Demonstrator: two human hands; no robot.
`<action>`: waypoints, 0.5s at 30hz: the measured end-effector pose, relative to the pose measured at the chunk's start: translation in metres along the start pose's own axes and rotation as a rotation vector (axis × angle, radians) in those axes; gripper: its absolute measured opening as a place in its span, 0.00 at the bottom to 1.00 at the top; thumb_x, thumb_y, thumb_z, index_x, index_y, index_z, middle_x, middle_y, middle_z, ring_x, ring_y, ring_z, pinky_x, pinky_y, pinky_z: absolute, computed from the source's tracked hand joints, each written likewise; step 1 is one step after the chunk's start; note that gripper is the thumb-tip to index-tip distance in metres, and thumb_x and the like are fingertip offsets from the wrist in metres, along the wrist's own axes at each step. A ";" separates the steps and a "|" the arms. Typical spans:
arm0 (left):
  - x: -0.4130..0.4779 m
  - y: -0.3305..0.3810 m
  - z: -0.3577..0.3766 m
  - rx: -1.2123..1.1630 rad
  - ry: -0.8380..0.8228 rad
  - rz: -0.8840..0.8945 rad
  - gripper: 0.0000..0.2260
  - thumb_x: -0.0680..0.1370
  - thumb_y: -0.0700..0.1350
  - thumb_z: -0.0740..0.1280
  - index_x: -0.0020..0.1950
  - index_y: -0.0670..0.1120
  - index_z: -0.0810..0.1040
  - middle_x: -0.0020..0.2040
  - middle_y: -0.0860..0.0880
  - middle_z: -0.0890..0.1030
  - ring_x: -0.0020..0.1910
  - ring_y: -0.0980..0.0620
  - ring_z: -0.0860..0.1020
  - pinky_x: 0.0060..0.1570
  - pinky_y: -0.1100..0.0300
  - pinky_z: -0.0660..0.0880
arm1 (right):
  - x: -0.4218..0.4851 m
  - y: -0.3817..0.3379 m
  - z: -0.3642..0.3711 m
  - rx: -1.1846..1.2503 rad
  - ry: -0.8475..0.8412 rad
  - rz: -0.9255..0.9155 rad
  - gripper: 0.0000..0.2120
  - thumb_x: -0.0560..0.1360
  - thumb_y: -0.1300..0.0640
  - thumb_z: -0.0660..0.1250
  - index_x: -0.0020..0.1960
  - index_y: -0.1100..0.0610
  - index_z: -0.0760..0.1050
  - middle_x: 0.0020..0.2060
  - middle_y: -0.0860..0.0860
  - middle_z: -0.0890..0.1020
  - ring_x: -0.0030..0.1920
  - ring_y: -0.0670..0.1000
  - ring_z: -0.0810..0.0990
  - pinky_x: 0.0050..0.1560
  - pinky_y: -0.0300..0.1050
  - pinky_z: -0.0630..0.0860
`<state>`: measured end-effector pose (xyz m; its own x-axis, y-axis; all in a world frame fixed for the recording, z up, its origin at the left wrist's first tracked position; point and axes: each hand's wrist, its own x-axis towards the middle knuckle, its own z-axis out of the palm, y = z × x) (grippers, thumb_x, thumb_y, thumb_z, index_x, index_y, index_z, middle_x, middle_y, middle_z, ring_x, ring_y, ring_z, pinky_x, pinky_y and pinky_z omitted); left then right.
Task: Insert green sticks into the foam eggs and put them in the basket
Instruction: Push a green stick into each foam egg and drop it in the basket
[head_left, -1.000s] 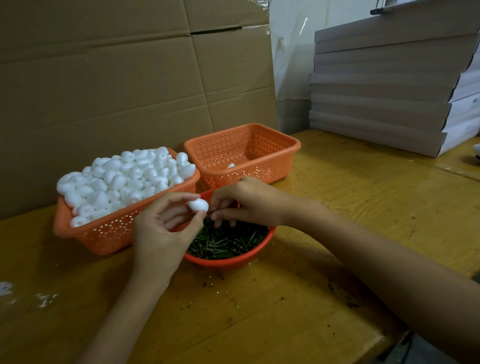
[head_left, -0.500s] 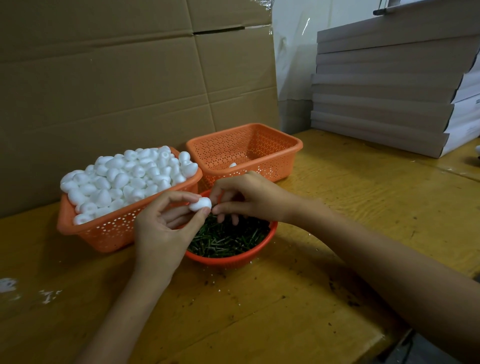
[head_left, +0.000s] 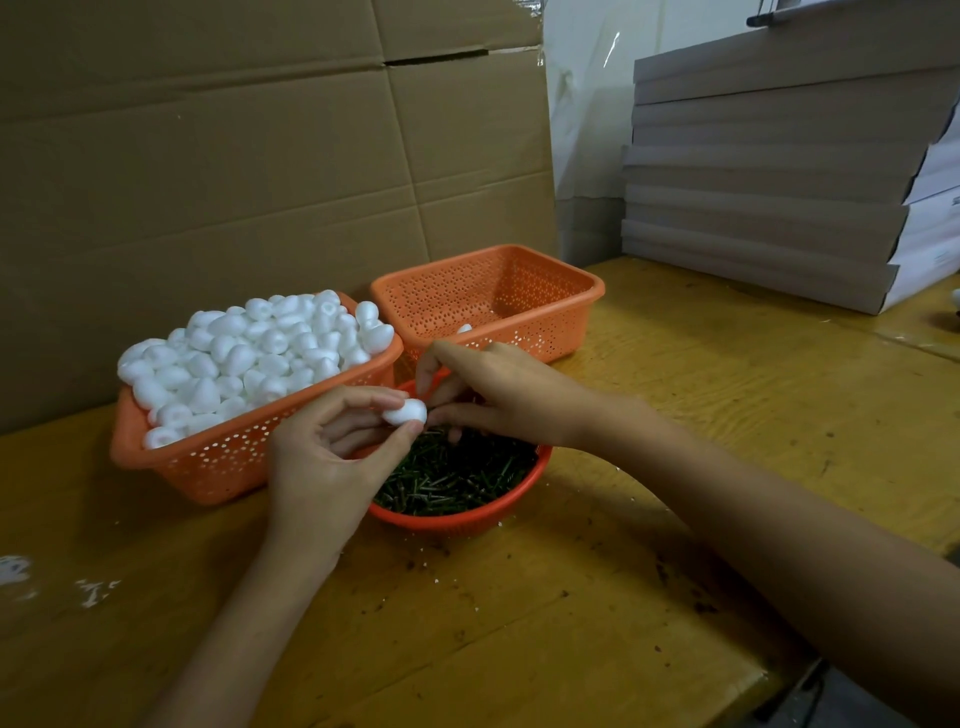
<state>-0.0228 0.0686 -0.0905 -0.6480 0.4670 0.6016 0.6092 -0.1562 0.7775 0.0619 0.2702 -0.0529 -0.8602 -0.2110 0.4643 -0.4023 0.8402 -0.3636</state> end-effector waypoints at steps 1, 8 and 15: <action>0.000 0.000 0.000 0.007 0.000 0.002 0.10 0.72 0.35 0.80 0.50 0.44 0.86 0.51 0.51 0.89 0.52 0.52 0.88 0.53 0.62 0.83 | 0.000 0.000 0.000 -0.011 -0.004 -0.009 0.12 0.81 0.61 0.71 0.61 0.63 0.72 0.47 0.47 0.88 0.41 0.42 0.86 0.48 0.40 0.80; 0.001 0.000 0.001 0.018 0.006 -0.006 0.10 0.72 0.34 0.80 0.50 0.43 0.86 0.50 0.51 0.89 0.51 0.52 0.88 0.52 0.61 0.83 | 0.000 0.003 -0.001 -0.041 -0.074 -0.042 0.13 0.84 0.62 0.65 0.65 0.61 0.66 0.50 0.47 0.88 0.42 0.45 0.86 0.42 0.41 0.80; 0.001 0.000 0.002 0.005 0.024 -0.020 0.11 0.72 0.35 0.80 0.50 0.46 0.86 0.50 0.53 0.89 0.52 0.54 0.88 0.52 0.63 0.83 | 0.000 0.003 -0.003 -0.070 -0.085 -0.053 0.10 0.85 0.62 0.63 0.64 0.62 0.67 0.47 0.50 0.88 0.43 0.47 0.86 0.43 0.41 0.78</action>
<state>-0.0223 0.0703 -0.0904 -0.6710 0.4490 0.5900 0.5979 -0.1428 0.7887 0.0620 0.2740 -0.0517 -0.8631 -0.2946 0.4103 -0.4273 0.8590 -0.2821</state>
